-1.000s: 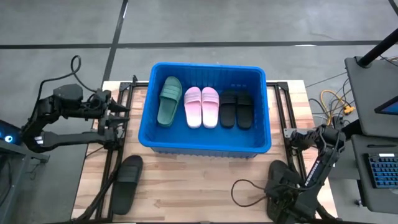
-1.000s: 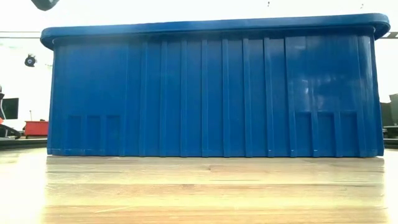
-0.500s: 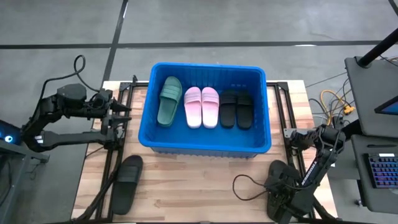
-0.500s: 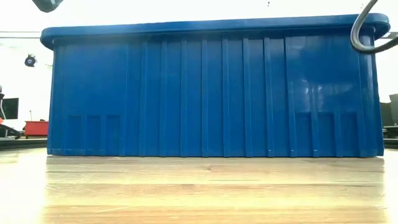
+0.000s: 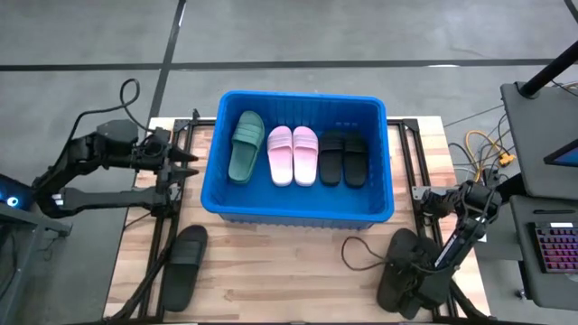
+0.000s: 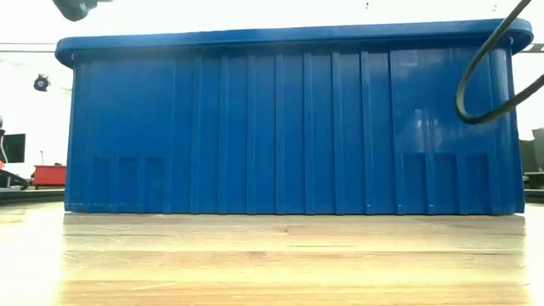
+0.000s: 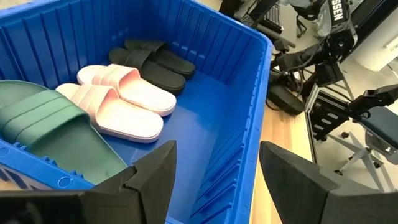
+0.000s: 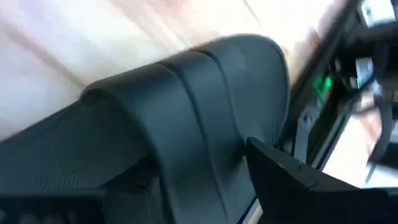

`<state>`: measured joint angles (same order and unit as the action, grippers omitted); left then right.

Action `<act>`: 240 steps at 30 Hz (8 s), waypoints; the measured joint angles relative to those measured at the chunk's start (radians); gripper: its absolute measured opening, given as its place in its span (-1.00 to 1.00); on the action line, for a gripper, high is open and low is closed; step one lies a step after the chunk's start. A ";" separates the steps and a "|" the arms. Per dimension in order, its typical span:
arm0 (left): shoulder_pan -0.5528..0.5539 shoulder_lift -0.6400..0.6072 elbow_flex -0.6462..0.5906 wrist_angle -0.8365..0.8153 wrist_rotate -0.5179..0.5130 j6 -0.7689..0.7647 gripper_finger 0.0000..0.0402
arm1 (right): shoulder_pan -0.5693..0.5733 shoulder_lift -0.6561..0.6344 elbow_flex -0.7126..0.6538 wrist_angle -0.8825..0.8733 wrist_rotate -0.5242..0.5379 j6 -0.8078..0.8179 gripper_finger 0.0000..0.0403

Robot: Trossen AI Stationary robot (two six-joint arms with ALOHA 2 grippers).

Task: Pick and place slides into bin
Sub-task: Put the right black slide into the blue bin, then put the black slide into the blue bin

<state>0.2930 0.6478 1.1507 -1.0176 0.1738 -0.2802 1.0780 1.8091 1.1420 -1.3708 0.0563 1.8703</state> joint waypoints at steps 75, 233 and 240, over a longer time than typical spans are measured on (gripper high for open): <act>0.000 -0.026 0.000 0.176 0.000 0.013 0.07 | -0.815 -0.004 1.145 0.245 0.393 -1.699 -0.96; 0.000 0.071 0.000 0.261 -0.410 -0.184 0.07 | -1.360 -0.108 0.369 1.180 0.004 -2.432 -0.37; 0.000 0.070 0.000 0.261 -0.317 -0.149 0.07 | -1.454 -0.283 0.315 1.300 -0.409 -2.088 -0.59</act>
<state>0.2928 0.7173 1.1503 -0.7566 -0.1433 -0.4292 -0.3756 1.5264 1.4567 -0.0704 -0.3530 -0.2179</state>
